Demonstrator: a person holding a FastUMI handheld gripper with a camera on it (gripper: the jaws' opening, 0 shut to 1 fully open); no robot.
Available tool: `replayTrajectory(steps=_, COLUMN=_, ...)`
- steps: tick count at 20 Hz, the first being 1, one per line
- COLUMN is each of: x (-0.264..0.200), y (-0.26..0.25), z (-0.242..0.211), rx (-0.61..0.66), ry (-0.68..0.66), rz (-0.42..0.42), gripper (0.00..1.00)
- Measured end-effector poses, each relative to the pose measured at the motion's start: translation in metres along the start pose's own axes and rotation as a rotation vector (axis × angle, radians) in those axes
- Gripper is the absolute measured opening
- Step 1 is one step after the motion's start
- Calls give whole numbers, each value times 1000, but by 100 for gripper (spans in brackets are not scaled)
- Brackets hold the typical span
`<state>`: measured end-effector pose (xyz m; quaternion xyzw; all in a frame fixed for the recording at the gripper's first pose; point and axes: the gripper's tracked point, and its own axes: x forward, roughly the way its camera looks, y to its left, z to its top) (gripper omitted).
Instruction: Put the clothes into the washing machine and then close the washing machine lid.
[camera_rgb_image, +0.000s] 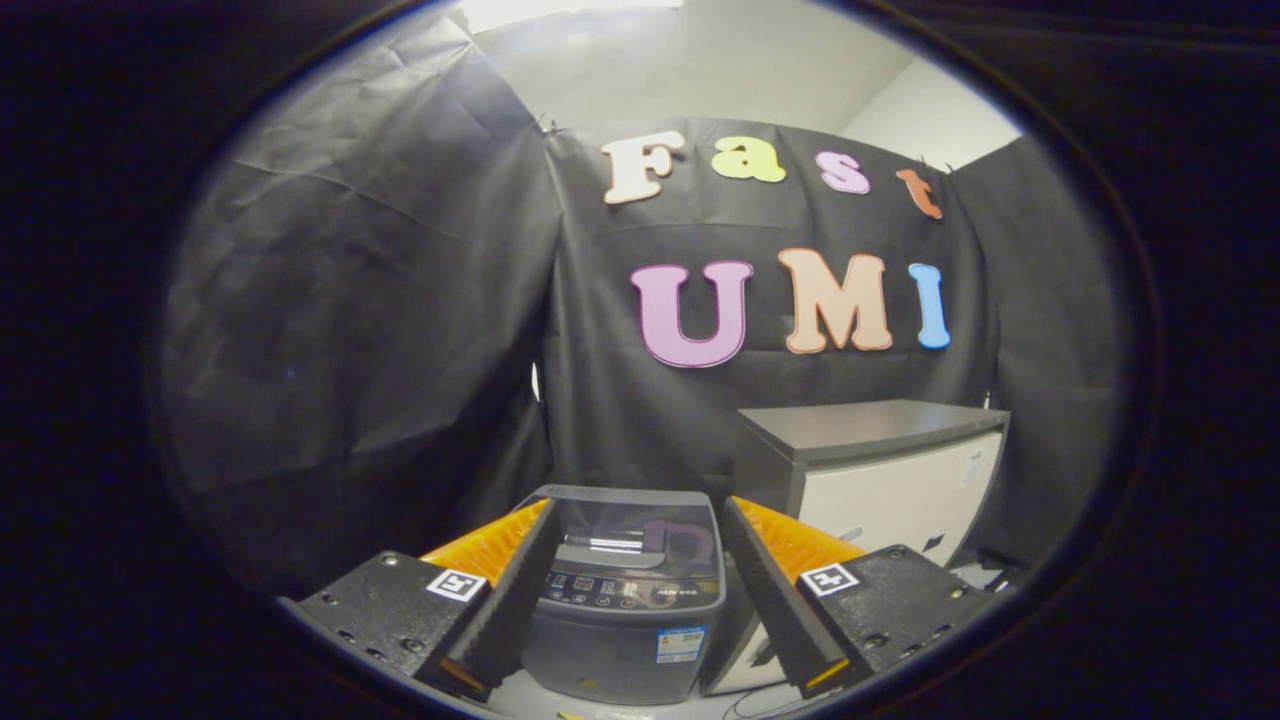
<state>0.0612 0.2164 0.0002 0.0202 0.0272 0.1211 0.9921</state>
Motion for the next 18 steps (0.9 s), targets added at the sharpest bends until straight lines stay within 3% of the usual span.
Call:
replayTrajectory(steps=6, x=-27, y=-27, z=-4, rx=-9, ry=-2, rz=-28, gripper=99)
replayTrajectory(steps=18, x=-41, y=-32, z=-20, rx=48, ry=16, rz=48, gripper=98)
